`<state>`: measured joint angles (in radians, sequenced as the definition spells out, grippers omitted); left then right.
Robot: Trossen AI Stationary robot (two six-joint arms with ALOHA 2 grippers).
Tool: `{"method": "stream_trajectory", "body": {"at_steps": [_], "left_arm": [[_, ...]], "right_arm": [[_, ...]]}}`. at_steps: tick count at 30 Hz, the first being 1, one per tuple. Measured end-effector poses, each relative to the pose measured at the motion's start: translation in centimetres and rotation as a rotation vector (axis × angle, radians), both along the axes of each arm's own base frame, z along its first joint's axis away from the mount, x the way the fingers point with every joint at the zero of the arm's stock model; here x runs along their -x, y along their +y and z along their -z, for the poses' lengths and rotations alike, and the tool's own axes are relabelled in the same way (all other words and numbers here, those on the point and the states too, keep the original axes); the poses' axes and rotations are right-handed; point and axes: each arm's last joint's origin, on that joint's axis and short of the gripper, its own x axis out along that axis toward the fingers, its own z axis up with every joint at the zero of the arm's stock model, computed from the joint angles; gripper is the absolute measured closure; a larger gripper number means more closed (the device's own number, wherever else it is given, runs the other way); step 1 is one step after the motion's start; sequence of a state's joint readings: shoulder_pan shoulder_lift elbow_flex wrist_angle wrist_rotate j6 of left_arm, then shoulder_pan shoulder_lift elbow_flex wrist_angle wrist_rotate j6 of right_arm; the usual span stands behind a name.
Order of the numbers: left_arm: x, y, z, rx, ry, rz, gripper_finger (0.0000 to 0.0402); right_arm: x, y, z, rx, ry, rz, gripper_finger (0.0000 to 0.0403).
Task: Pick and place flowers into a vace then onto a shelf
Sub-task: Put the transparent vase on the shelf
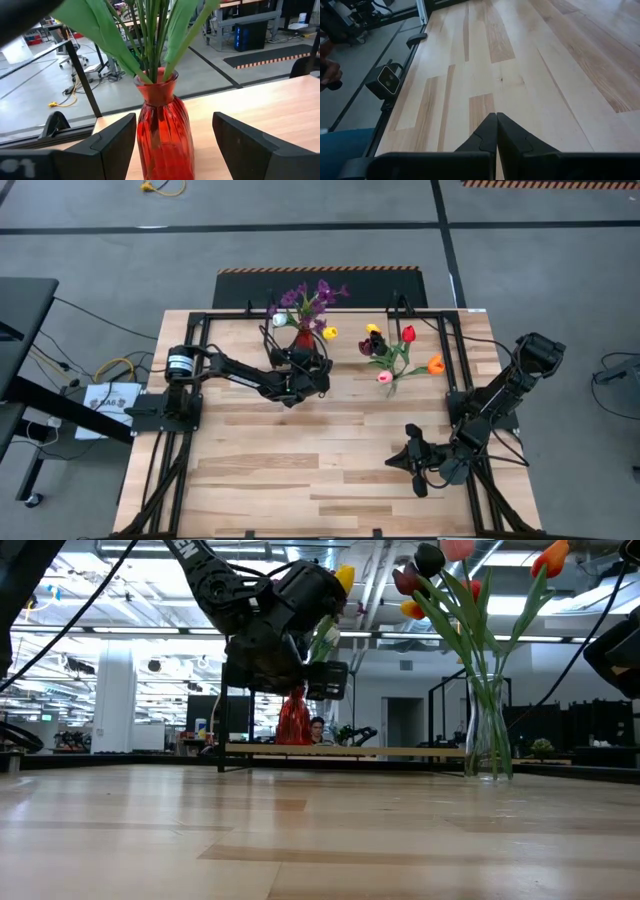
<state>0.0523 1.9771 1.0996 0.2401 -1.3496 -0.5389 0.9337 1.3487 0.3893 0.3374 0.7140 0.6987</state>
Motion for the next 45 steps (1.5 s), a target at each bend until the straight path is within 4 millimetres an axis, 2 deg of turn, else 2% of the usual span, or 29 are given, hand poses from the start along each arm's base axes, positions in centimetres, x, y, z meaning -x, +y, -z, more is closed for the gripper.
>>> {"method": "stream_trajectory", "body": {"at_steps": [14,22,30,34,37,42,45], "left_arm": [[0.8,-2.0,-2.8,-0.006,-0.007,0.044,0.0147],[1.1,-4.6,-2.3,0.027,0.015,0.126,0.0147],[1.6,-7.4,-1.2,0.177,0.033,0.283,0.0147],[1.9,-9.5,-1.0,0.218,0.05,0.367,0.0147],[2.4,-12.0,-1.4,0.218,0.086,0.453,0.0148],[4.4,-17.3,-3.6,0.204,0.138,0.669,0.0148],[6.3,-20.2,-6.1,0.196,0.155,0.83,0.0148]], "right_arm": [[0.0,0.0,0.0,-0.001,0.001,-0.002,0.0403],[0.0,0.1,0.0,-0.005,0.006,-0.012,0.0403],[0.1,0.2,0.1,-0.024,0.032,-0.056,0.0403],[0.1,0.2,0.1,-0.032,0.034,-0.054,0.0403],[0.1,0.2,0.1,-0.038,0.032,-0.05,0.0403],[-0.1,0.2,-0.3,-0.061,-0.013,-0.004,0.0403],[-0.2,0.1,-0.5,-0.056,-0.06,0.055,0.0403]]}}
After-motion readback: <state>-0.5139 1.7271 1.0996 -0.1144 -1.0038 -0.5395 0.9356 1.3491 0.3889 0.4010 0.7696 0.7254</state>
